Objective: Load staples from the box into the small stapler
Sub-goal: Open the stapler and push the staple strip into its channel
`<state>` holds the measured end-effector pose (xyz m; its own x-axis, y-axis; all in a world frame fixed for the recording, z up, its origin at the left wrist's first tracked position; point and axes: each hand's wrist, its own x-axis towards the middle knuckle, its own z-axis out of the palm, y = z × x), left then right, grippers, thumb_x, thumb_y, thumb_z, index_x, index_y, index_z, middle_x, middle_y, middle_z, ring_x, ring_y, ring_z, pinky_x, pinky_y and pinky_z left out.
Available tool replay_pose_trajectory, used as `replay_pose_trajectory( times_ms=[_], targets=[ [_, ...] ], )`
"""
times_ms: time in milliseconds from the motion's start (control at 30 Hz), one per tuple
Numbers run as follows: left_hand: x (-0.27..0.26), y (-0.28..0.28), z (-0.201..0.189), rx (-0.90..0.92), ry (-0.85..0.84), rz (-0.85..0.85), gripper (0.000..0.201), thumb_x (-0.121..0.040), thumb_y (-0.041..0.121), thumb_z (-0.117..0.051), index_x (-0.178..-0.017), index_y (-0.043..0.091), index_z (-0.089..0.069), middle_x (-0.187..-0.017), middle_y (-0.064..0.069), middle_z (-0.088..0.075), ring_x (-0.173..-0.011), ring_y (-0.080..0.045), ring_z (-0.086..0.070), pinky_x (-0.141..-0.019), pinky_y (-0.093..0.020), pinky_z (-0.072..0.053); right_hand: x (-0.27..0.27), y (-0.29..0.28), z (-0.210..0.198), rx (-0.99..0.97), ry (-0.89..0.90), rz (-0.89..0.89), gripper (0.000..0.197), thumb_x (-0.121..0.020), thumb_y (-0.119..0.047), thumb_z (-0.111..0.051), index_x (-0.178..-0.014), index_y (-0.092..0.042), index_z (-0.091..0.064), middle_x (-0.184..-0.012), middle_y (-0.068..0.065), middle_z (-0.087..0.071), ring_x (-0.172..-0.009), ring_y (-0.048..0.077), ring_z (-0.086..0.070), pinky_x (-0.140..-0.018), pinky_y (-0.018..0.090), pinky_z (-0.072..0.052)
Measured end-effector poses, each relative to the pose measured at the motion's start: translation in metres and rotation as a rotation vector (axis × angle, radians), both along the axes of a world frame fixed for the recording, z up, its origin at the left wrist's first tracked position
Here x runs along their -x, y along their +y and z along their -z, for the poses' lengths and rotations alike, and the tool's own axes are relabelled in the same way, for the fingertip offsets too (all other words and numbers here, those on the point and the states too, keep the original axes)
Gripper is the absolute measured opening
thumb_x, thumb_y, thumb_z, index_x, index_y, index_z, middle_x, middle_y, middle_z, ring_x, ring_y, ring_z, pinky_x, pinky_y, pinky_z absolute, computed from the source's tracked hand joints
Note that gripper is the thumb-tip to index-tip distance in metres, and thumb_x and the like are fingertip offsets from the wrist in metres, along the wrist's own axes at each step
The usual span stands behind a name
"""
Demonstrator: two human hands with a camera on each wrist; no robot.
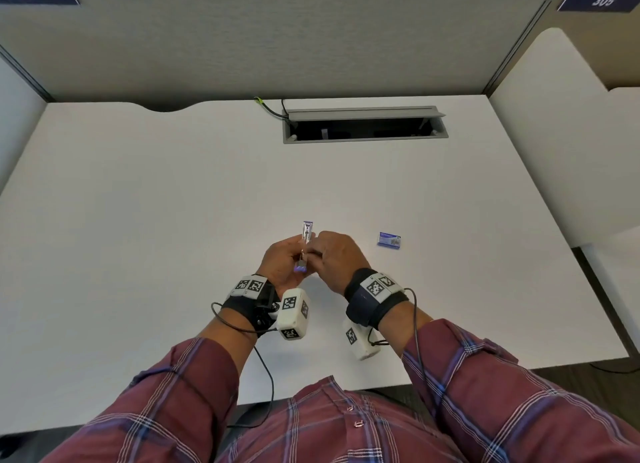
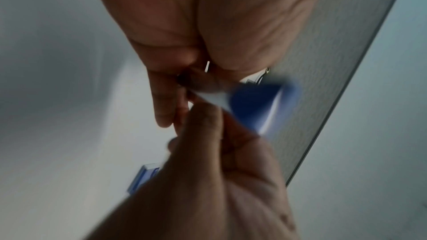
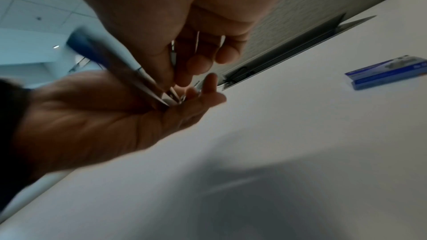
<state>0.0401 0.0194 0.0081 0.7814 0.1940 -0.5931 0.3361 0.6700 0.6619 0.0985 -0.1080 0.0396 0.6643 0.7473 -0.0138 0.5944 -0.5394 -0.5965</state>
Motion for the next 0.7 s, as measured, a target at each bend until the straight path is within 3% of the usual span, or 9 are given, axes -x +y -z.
replay_pose_trajectory(
  times_ms=[67,133,233,367,400,467,533,600,700],
  targets=[
    [-0.005,0.008,0.003,-0.062,0.053,-0.041,0.026,-0.098,0.0,-0.056,-0.116,-0.001,-0.074,-0.075,-0.011,-0.067,-0.063,-0.021,-0.061,-0.054,-0.028,-0.054,0.007,0.003,-0.001,0.01,-0.02,-0.066,0.016,-0.091,-0.019,-0.063,-0.093,-0.013,-0.077,-0.086,0.008,-0.071,-0.078,0.028,-0.065,-0.073,0.041,-0.054],
    [-0.01,0.013,0.005,-0.079,0.062,-0.042,0.027,-0.101,0.003,-0.053,-0.117,0.004,-0.075,-0.079,-0.01,-0.066,-0.065,-0.021,-0.059,-0.054,-0.028,-0.05,0.008,0.004,-0.002,0.004,-0.03,-0.08,0.016,-0.092,-0.019,-0.063,-0.095,-0.012,-0.077,-0.086,0.009,-0.07,-0.078,0.03,-0.065,-0.072,0.042,-0.053],
    [-0.008,0.016,0.001,-0.056,0.013,-0.015,0.023,-0.098,0.0,-0.05,-0.112,-0.002,-0.067,-0.082,-0.013,-0.061,-0.066,-0.021,-0.055,-0.059,-0.031,-0.046,0.002,0.004,-0.001,-0.03,-0.017,-0.064,0.016,-0.094,-0.018,-0.063,-0.099,-0.012,-0.078,-0.084,0.01,-0.069,-0.078,0.029,-0.063,-0.07,0.035,-0.047],
    [-0.003,0.012,-0.004,0.018,-0.07,0.01,0.041,-0.083,-0.008,-0.049,-0.122,-0.004,-0.063,-0.083,-0.014,-0.055,-0.065,-0.02,-0.055,-0.061,-0.028,-0.05,-0.003,0.001,0.001,-0.051,0.069,-0.053,0.017,-0.093,-0.02,-0.065,-0.104,-0.016,-0.077,-0.084,0.01,-0.067,-0.079,0.026,-0.061,-0.073,0.035,-0.048],
    [-0.002,0.012,-0.004,0.036,-0.081,0.008,0.046,-0.08,-0.008,-0.05,-0.124,-0.007,-0.062,-0.088,-0.016,-0.055,-0.069,-0.022,-0.058,-0.065,-0.029,-0.055,-0.005,-0.001,0.003,-0.061,0.107,-0.038,0.018,-0.093,-0.02,-0.066,-0.106,-0.017,-0.077,-0.086,0.009,-0.068,-0.081,0.024,-0.062,-0.075,0.034,-0.048],
    [-0.001,0.013,-0.003,0.066,-0.076,-0.01,0.05,-0.077,-0.008,-0.049,-0.125,-0.016,-0.058,-0.105,-0.024,-0.057,-0.09,-0.033,-0.064,-0.085,-0.037,-0.063,-0.008,-0.004,0.002,-0.109,0.173,0.023,0.02,-0.094,-0.018,-0.064,-0.109,-0.017,-0.077,-0.093,0.005,-0.072,-0.088,0.018,-0.063,-0.079,0.026,-0.047],
    [0.001,0.015,-0.001,0.093,-0.065,-0.025,0.055,-0.078,-0.013,-0.043,-0.131,-0.022,-0.053,-0.113,-0.028,-0.059,-0.112,-0.045,-0.064,-0.104,-0.051,-0.056,-0.011,-0.009,0.002,-0.175,0.244,0.122,0.024,-0.096,-0.016,-0.061,-0.116,-0.016,-0.075,-0.101,0.0,-0.073,-0.092,0.013,-0.063,-0.085,0.023,-0.048],
    [0.002,0.016,0.002,0.114,-0.069,-0.044,0.053,-0.08,-0.016,-0.041,-0.132,-0.023,-0.052,-0.104,-0.024,-0.062,-0.117,-0.048,-0.067,-0.107,-0.057,-0.052,-0.014,-0.013,0.003,-0.231,0.346,0.221,0.026,-0.098,-0.013,-0.058,-0.119,-0.015,-0.073,-0.096,-0.004,-0.071,-0.087,0.011,-0.063,-0.084,0.027,-0.051],
    [0.005,0.016,0.0,0.108,-0.056,-0.046,0.045,-0.083,-0.018,-0.042,-0.126,-0.023,-0.056,-0.099,-0.023,-0.064,-0.115,-0.052,-0.069,-0.105,-0.057,-0.053,-0.02,-0.016,0.003,-0.293,0.428,0.308,0.017,-0.094,-0.016,-0.065,-0.11,-0.019,-0.069,-0.086,0.001,-0.073,-0.075,0.018,-0.069,-0.069,0.026,-0.055]
  ],
)
